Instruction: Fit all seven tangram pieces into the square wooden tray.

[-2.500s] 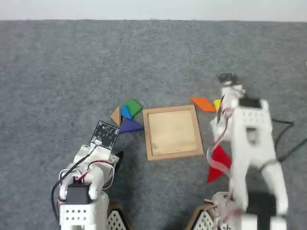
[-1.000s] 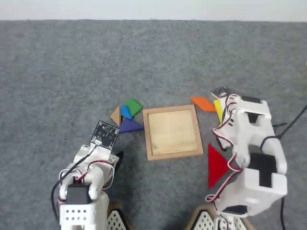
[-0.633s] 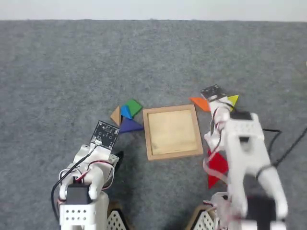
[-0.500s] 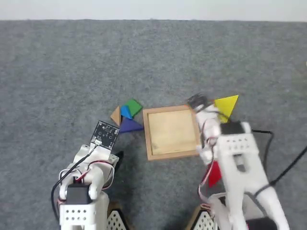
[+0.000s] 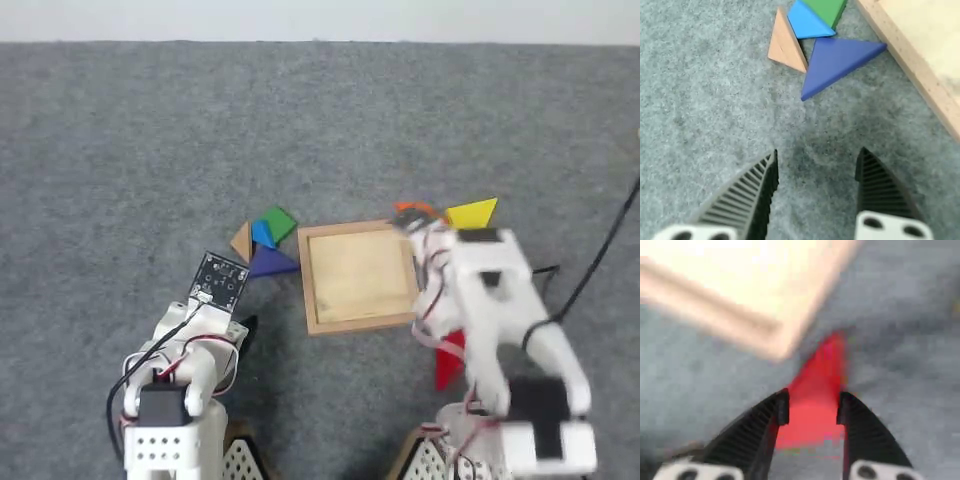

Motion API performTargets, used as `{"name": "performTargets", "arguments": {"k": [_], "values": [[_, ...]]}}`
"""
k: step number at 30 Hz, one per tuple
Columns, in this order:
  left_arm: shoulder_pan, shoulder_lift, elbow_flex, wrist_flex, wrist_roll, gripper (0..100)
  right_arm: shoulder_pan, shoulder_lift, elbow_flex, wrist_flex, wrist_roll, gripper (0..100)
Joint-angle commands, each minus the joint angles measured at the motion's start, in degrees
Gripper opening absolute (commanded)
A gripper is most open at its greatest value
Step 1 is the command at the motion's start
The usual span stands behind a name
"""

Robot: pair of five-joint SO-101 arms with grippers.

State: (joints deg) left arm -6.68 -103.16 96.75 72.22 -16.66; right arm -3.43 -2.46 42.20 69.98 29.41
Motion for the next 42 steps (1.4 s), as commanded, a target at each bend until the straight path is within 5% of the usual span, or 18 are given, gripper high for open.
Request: {"name": "performTargets", "arguments": {"k": [1, 13, 25, 32, 36, 42], "values": [[0.18, -1.23, -0.31, 0.53, 0.44, 24, 6.81, 8.4, -5.19, -1.98, 0.7, 18.4], [0.18, -1.23, -0.31, 0.53, 0.44, 24, 10.86, 9.54, -11.78, -7.25, -6.59, 18.3], [0.18, -1.23, -0.31, 0.53, 0.44, 24, 23.78, -0.75, -14.86, -7.52, -13.01, 18.3], [0.18, -1.23, -0.31, 0.53, 0.44, 24, 16.84, -21.41, -1.49, -2.24, -13.19, 18.5], [0.18, -1.23, -0.31, 0.53, 0.44, 24, 8.13, -32.4, 9.76, 1.71, -8.09, 18.7], [0.18, -1.23, -0.31, 0.53, 0.44, 24, 5.05, -28.18, 9.93, 11.3, 8.79, 18.4]]}}
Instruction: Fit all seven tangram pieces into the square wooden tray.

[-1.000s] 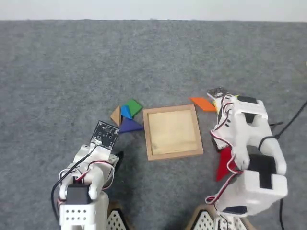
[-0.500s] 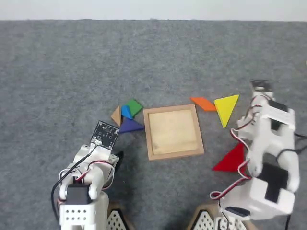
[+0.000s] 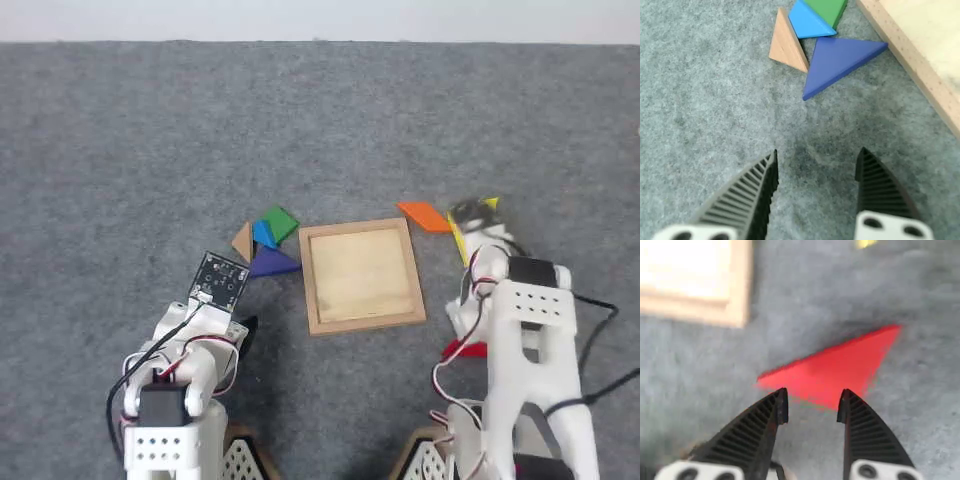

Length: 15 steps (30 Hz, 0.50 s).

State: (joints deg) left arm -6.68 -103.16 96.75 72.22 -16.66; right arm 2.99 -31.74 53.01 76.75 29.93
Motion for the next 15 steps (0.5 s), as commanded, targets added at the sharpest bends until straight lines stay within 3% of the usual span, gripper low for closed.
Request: {"name": "performTargets", "arguments": {"k": [1, 9, 15], "values": [[0.18, -1.23, -0.31, 0.53, 0.44, 24, -1.71, 2.59, -1.14, 5.58, 11.52, 18.4], [0.18, -1.23, -0.31, 0.53, 0.44, 24, -1.8, 17.98, -1.41, 2.86, 20.31, 18.4], [0.18, -1.23, -0.31, 0.53, 0.44, 24, 2.51, 32.75, -10.64, -4.97, 12.4, 18.4]]}}
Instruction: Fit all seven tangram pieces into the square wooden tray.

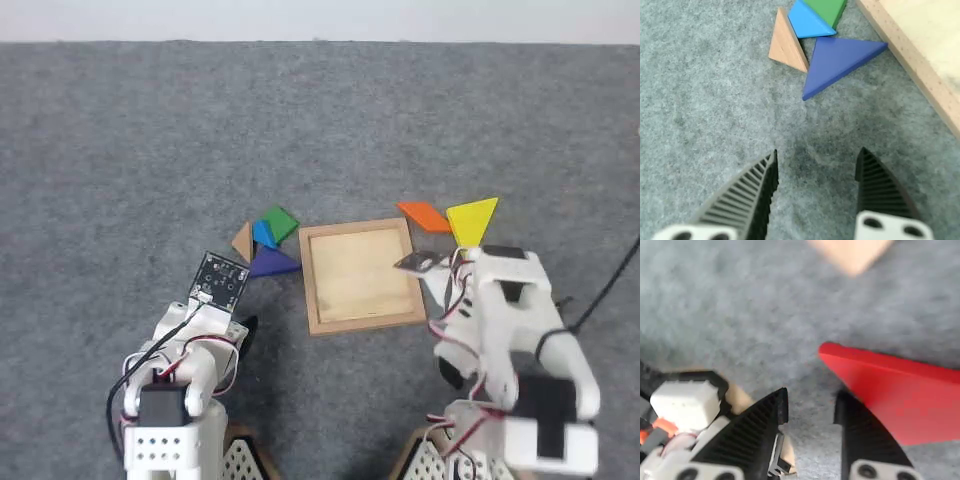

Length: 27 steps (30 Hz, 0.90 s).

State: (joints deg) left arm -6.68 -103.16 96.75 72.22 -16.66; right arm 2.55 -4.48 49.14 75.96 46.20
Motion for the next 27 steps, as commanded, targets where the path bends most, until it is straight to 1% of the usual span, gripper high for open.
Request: {"name": "performTargets", "arguments": {"k": [1, 4, 7, 13, 19, 23, 26, 27], "values": [[0.18, -1.23, -0.31, 0.53, 0.44, 24, 3.82, 7.52, -9.05, -4.53, -5.27, 18.4], [0.18, -1.23, -0.31, 0.53, 0.44, 24, 5.93, 12.09, -15.38, -4.79, -8.18, 18.4], [0.18, -1.23, -0.31, 0.53, 0.44, 24, 7.08, 12.62, -18.99, -4.88, -9.49, 18.4], [0.18, -1.23, -0.31, 0.53, 0.44, 24, 7.52, 8.66, -24.18, -3.38, -12.31, 18.4], [0.18, -1.23, -0.31, 0.53, 0.44, 24, 7.43, 5.05, -28.31, 2.77, -13.36, 18.4], [0.18, -1.23, -0.31, 0.53, 0.44, 24, 7.43, 4.62, -30.86, 2.51, -15.47, 18.4], [0.18, -1.23, -0.31, 0.53, 0.44, 24, 7.34, 6.99, -31.21, -0.48, -16.79, 18.4], [0.18, -1.23, -0.31, 0.53, 0.44, 24, 7.34, 7.96, -31.21, -1.19, -18.46, 18.4]]}}
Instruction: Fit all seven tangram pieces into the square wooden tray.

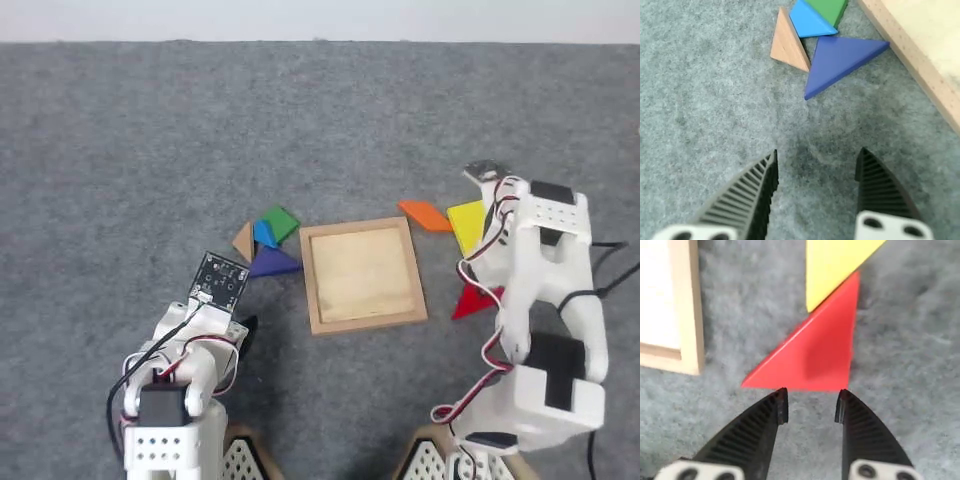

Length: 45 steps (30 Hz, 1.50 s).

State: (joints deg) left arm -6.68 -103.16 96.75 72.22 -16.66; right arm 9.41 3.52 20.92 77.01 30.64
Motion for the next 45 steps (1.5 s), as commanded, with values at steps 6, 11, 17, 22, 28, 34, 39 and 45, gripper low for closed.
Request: {"name": "performTargets", "arguments": {"k": [6, 11, 17, 22, 28, 34, 39, 45], "values": [[0.18, -1.23, -0.31, 0.53, 0.44, 24, -2.33, -1.01, 1.93, -9.36, -21.71, 18.3], [0.18, -1.23, -0.31, 0.53, 0.44, 24, -6.37, -5.32, 4.31, -12.53, -29.98, 18.4], [0.18, -1.23, -0.31, 0.53, 0.44, 24, -8.04, -5.58, 6.07, -18.07, -37.98, 18.7], [0.18, -1.23, -0.31, 0.53, 0.44, 24, -7.69, -5.41, 9.32, -20.53, -37.89, 18.8], [0.18, -1.23, -0.31, 0.53, 0.44, 24, -1.89, -1.27, 9.85, -18.51, -34.11, 18.8], [0.18, -1.23, -0.31, 0.53, 0.44, 24, 0.75, -1.19, 9.76, -17.36, -31.56, 19.1], [0.18, -1.23, -0.31, 0.53, 0.44, 24, 0.4, -1.36, 11.6, -17.63, -31.12, 29.6], [0.18, -1.23, -0.31, 0.53, 0.44, 24, -3.47, -1.27, 11.87, -18.42, -31.65, 32.5]]}}
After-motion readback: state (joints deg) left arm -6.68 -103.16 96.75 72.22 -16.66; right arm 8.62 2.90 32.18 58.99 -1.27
